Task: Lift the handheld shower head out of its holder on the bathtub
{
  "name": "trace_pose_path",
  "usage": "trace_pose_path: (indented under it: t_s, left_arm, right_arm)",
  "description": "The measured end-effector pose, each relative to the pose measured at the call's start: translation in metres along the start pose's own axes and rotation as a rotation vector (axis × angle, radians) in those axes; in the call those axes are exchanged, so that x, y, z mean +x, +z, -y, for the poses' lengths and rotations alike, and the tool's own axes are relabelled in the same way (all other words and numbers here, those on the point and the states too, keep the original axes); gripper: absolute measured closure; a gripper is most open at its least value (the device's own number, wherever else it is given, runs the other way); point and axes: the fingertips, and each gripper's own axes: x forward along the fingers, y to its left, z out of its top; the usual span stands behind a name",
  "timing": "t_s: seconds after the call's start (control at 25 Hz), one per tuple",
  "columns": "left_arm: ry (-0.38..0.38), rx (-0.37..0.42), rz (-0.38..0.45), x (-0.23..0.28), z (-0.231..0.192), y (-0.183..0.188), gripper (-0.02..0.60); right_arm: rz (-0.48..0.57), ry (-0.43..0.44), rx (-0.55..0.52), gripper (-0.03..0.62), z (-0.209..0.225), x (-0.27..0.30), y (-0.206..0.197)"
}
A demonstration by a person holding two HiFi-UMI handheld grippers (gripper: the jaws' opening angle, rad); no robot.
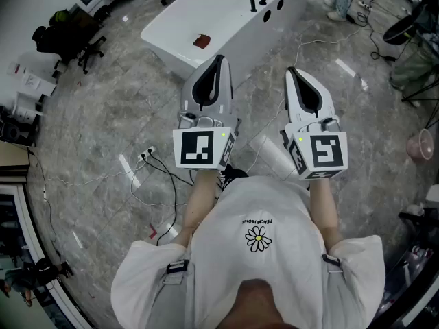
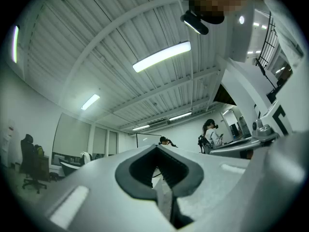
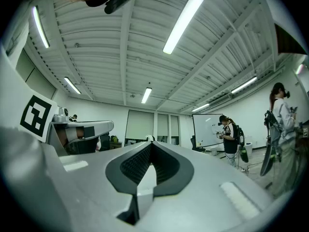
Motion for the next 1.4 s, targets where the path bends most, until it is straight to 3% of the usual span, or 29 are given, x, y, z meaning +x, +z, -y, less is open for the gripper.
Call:
trace_pose_path:
  t_s: [0.4, 0.6, 0.68, 0.72, 0.8, 0.88, 1.16, 1.4]
  left_arm:
    - [-0.013, -0.029, 0.019, -0.007, 0.008, 0.001, 0.581]
    - [0.001, -0.031, -0.022, -0.013, 0.002, -0.009, 0.581]
    - [0.008, -0.030, -0.040, -0.011, -0.005, -0.015, 0.581]
    - [0.012, -0.032, -0.050, -0.009, -0.009, -0.019, 0.581]
    - [0.016, -0.041, -0.071, -0.005, -0.017, -0.028, 0.581]
    - [0.015, -0.053, -0.085, 0.003, -0.024, -0.039, 0.581]
    - [-0.004, -0.114, -0.085, 0.076, -0.058, -0.099, 0.581]
    - [-0.006, -0.185, -0.062, 0.178, -0.125, -0.135, 0.581]
  right_arm:
    - [-0.010, 0.023, 0.055, 0.571, 0.010, -0.005, -0.004]
    - [0.025, 0.132, 0.225, 0.569, 0.004, -0.003, 0.000]
    - [0.014, 0.222, 0.285, 0.500, -0.004, 0.006, -0.002]
    - [0.014, 0.251, 0.319, 0.507, -0.007, 0.011, -0.005]
    - [0.047, 0.250, 0.387, 0.568, -0.006, 0.019, -0.008]
    - [0.081, 0.223, 0.419, 0.568, 0.001, 0.028, -0.011]
    - [0.020, 0.135, 0.348, 0.568, 0.044, 0.099, -0.054]
    - [-0.053, 0.117, 0.218, 0.569, 0.082, 0.216, -0.063]
